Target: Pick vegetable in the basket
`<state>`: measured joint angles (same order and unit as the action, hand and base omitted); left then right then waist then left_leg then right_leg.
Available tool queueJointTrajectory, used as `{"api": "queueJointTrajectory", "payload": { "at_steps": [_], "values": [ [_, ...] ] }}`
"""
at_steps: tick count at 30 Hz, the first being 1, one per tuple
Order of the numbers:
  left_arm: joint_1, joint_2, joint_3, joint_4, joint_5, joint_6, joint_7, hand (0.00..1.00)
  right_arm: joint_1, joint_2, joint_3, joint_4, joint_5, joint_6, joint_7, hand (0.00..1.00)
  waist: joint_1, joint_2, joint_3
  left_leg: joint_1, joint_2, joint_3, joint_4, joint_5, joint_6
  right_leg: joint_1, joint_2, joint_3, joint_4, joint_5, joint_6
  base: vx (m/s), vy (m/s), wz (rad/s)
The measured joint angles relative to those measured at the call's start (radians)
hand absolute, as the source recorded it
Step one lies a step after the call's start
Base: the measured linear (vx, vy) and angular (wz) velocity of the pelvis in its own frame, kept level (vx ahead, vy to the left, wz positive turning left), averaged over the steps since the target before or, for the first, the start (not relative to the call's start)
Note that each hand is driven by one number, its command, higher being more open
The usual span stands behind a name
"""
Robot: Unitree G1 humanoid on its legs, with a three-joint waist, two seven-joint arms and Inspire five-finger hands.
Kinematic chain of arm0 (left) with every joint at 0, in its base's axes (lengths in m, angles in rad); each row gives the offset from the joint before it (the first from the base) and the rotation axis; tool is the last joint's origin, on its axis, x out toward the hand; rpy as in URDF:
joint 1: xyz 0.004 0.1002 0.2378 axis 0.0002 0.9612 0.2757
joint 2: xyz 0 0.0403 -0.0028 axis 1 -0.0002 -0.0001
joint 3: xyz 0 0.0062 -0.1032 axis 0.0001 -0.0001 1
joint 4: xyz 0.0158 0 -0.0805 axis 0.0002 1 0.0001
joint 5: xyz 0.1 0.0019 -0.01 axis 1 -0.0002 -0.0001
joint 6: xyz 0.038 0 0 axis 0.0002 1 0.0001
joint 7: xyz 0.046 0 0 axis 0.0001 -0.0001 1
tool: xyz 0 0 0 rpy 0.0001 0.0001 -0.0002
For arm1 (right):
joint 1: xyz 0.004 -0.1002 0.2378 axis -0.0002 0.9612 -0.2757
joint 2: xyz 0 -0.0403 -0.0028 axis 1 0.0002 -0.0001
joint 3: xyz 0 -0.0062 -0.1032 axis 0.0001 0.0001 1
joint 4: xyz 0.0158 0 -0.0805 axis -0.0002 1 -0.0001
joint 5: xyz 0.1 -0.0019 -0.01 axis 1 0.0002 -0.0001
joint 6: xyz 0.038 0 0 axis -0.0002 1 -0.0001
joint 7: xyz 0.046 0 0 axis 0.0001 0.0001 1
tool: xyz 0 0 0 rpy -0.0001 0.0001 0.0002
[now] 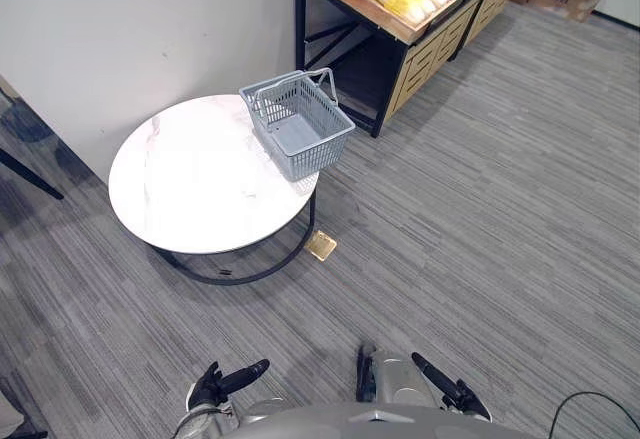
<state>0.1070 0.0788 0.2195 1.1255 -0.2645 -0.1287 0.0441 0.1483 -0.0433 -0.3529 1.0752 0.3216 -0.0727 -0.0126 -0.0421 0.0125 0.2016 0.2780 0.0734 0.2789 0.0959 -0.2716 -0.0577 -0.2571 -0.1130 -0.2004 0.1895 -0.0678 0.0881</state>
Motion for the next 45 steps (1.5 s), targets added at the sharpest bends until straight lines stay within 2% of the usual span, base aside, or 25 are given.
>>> {"api": "queueJointTrajectory", "payload": {
  "at_steps": [1,2,3,4,9,12,14,15,17,19,21,22,23,24,25,26,29,30,32,37,40,42,43,44,45],
  "values": [
    [0.009,-0.001,0.020,-0.004,0.000,-0.001,0.002,1.00,0.012,0.007,0.001,-0.001,0.000,0.000,0.000,1.00,-0.005,-0.012,0.002,0.038,0.008,-0.010,-0.002,-0.021,-0.034,0.005,-0.011,-0.010,0.006,0.109,-0.018,0.50,-0.355,0.24],
    [0.013,-0.006,0.029,-0.004,0.000,-0.001,0.004,1.00,0.015,0.008,-0.001,-0.004,0.000,0.000,0.001,1.00,-0.010,-0.015,-0.002,0.063,0.026,-0.014,-0.008,-0.030,-0.053,0.001,-0.007,-0.026,0.057,0.153,-0.045,0.43,-0.346,0.26],
    [0.012,-0.017,0.032,-0.004,0.000,-0.001,0.005,1.00,0.015,0.002,-0.002,-0.011,0.000,0.001,0.001,1.00,-0.015,0.007,-0.001,0.069,0.041,-0.015,-0.011,-0.032,-0.065,-0.010,0.004,-0.041,0.098,0.120,-0.069,0.42,-0.332,0.15],
    [0.005,-0.037,0.037,-0.014,0.000,-0.003,-0.001,1.00,0.014,-0.004,-0.003,-0.030,0.000,-0.002,0.000,1.00,-0.016,0.027,-0.003,0.073,0.068,-0.005,-0.014,-0.004,-0.096,-0.036,0.021,-0.051,0.164,0.054,-0.088,0.46,-0.380,0.05],
    [-0.022,-0.080,0.070,-0.015,0.001,-0.001,-0.001,1.00,0.002,-0.008,-0.004,-0.029,0.001,-0.001,0.003,1.00,-0.021,0.032,-0.009,0.078,0.113,-0.018,-0.005,0.114,-0.119,-0.030,0.047,-0.079,0.241,-0.052,-0.126,0.32,-0.253,0.08],
    [-0.027,-0.083,0.070,-0.016,0.005,-0.001,-0.003,1.00,-0.002,-0.011,-0.005,-0.021,0.010,-0.001,0.001,1.00,-0.023,0.030,-0.010,0.016,0.152,-0.060,0.211,0.158,-0.146,0.049,0.064,-0.092,0.212,-0.098,-0.132,0.24,-0.185,0.04],
    [-0.025,-0.080,0.073,-0.018,0.000,-0.001,-0.003,1.00,0.002,-0.018,-0.005,-0.019,0.020,-0.001,0.001,1.00,-0.020,0.026,-0.009,-0.072,0.199,-0.059,0.477,0.252,-0.170,0.136,0.084,-0.076,0.152,-0.110,-0.136,0.30,-0.158,-0.11],
    [-0.024,-0.082,0.074,-0.024,-0.001,-0.005,-0.002,1.00,0.000,-0.019,-0.005,-0.018,0.020,-0.001,0.000,1.00,-0.016,0.030,-0.011,-0.099,0.210,-0.050,0.548,0.254,-0.173,0.155,0.088,-0.069,0.136,-0.111,-0.139,0.26,-0.081,-0.26],
    [-0.020,-0.089,0.106,-0.037,-0.003,-0.023,-0.002,1.00,-0.008,-0.025,-0.006,0.000,0.020,-0.002,0.000,1.00,-0.014,0.029,-0.010,-0.173,0.230,0.030,0.738,0.152,-0.152,0.261,0.097,-0.032,0.058,-0.106,-0.153,0.24,-0.039,-0.33],
    [-0.017,-0.090,0.114,-0.039,-0.008,-0.023,-0.003,1.00,-0.009,-0.029,-0.006,0.020,0.020,-0.002,-0.002,1.00,-0.002,0.026,-0.009,-0.223,0.213,0.075,0.760,0.067,-0.109,0.339,0.094,0.002,0.009,-0.105,-0.151,0.23,0.039,-0.40],
    [-0.018,-0.088,0.122,-0.049,-0.022,-0.024,-0.003,1.00,-0.020,-0.028,-0.006,0.044,0.020,-0.002,-0.003,1.00,0.015,0.019,-0.006,-0.293,0.176,0.091,0.683,0.020,-0.105,0.378,0.073,0.029,-0.015,-0.097,-0.136,0.25,0.139,-0.63],
    [-0.019,-0.081,0.123,-0.057,-0.028,-0.025,-0.003,1.00,-0.026,-0.026,-0.009,0.052,0.020,-0.002,-0.004,1.00,0.015,0.005,-0.002,-0.322,0.147,0.114,0.551,0.018,-0.098,0.406,0.046,0.043,-0.033,-0.098,-0.115,0.22,0.173,-0.59],
    [-0.019,-0.078,0.120,-0.058,-0.034,-0.025,-0.003,1.00,-0.023,-0.022,-0.010,0.051,0.020,-0.002,-0.004,1.00,0.014,0.000,0.000,-0.329,0.133,0.130,0.470,0.029,-0.086,0.420,0.031,0.047,-0.040,-0.102,-0.102,0.31,0.255,-0.36],
    [-0.019,-0.078,0.111,-0.056,-0.039,-0.025,-0.002,1.00,-0.007,-0.028,-0.009,0.046,0.019,-0.002,-0.005,1.00,0.010,0.005,0.000,-0.346,0.107,0.165,0.264,0.134,-0.055,0.446,0.013,0.048,-0.043,-0.123,-0.062,0.28,0.241,-0.11],
    [-0.019,-0.081,0.109,-0.054,-0.039,-0.025,-0.001,1.00,-0.004,-0.036,-0.009,0.045,0.019,-0.002,-0.006,1.00,0.009,0.017,-0.003,-0.359,0.107,0.172,0.195,0.229,-0.050,0.454,0.015,0.048,-0.041,-0.135,-0.042,0.37,0.328,0.01],
    [-0.021,-0.083,0.109,-0.050,-0.043,-0.023,-0.004,1.00,0.009,-0.027,-0.009,0.050,0.019,0.004,-0.012,1.00,0.013,0.013,-0.010,-0.357,0.086,0.173,0.177,0.251,0.044,0.463,0.002,0.052,-0.028,-0.155,-0.018,0.27,0.238,0.18],
    [-0.028,-0.037,0.103,-0.055,-0.045,-0.021,-0.002,1.00,0.000,0.019,-0.009,0.048,0.018,0.005,-0.009,1.00,0.014,-0.056,-0.005,-0.363,0.003,0.182,0.121,0.247,0.052,0.470,-0.062,0.032,-0.076,-0.137,0.012,0.29,0.226,0.20],
    [-0.032,-0.033,0.102,-0.055,-0.044,-0.021,-0.002,1.00,-0.005,0.021,-0.009,0.048,0.017,0.006,-0.010,1.00,0.014,-0.065,-0.006,-0.366,-0.005,0.180,0.121,0.241,0.065,0.475,-0.068,0.029,-0.085,-0.128,0.025,0.23,0.162,0.21],
    [-0.030,-0.028,0.101,-0.054,-0.044,-0.020,0.000,1.00,-0.008,0.021,-0.010,0.045,-0.001,0.004,-0.012,1.00,0.019,-0.064,-0.006,-0.337,-0.041,0.178,0.098,0.230,0.083,0.496,-0.095,0.014,-0.088,-0.118,0.040,0.20,0.160,0.20],
    [-0.022,-0.033,0.098,-0.033,-0.042,-0.020,-0.001,1.00,-0.012,0.002,-0.009,0.046,-0.004,0.006,-0.006,1.00,0.038,-0.040,-0.024,-0.268,-0.084,0.171,-0.024,0.241,0.089,0.493,-0.114,0.012,-0.030,-0.111,0.043,0.05,0.041,0.02],
    [-0.016,-0.040,0.087,-0.023,-0.043,-0.019,-0.001,1.00,-0.011,-0.012,-0.009,0.045,-0.003,0.006,-0.005,1.00,0.037,-0.025,-0.033,-0.237,-0.095,0.156,-0.106,0.254,0.090,0.393,-0.123,0.014,0.185,-0.111,0.043,0.00,0.048,0.20],
    [-0.014,-0.028,0.064,-0.023,-0.043,-0.019,0.000,1.00,-0.004,-0.006,-0.009,0.045,-0.003,0.007,-0.006,1.00,0.037,-0.032,-0.031,-0.207,-0.102,0.117,-0.120,0.256,0.089,0.320,-0.139,0.035,0.392,-0.081,0.042,0.07,0.023,0.50],
    [-0.012,-0.015,0.046,-0.023,-0.042,-0.019,-0.002,1.00,0.009,0.004,-0.010,0.041,-0.001,0.006,-0.006,1.00,0.035,-0.035,-0.033,-0.193,-0.104,0.082,-0.117,0.255,0.091,0.279,-0.137,0.071,0.502,-0.023,0.049,0.08,-0.008,0.61],
    [-0.010,-0.010,0.038,-0.023,-0.042,-0.019,-0.004,1.00,0.019,0.009,-0.012,0.038,-0.001,0.007,-0.005,1.00,0.032,-0.026,-0.030,-0.185,-0.104,0.064,-0.115,0.253,0.094,0.261,-0.132,0.089,0.545,-0.006,0.051,0.18,-0.033,0.87],
    [-0.004,-0.005,0.026,-0.026,-0.040,-0.020,-0.003,1.00,0.030,0.017,-0.012,0.023,-0.001,0.007,-0.002,1.00,0.024,-0.039,-0.031,-0.179,-0.105,0.021,-0.113,0.246,0.102,0.251,-0.118,0.130,0.599,-0.030,0.043,0.17,-0.045,0.91]
  ]
}}
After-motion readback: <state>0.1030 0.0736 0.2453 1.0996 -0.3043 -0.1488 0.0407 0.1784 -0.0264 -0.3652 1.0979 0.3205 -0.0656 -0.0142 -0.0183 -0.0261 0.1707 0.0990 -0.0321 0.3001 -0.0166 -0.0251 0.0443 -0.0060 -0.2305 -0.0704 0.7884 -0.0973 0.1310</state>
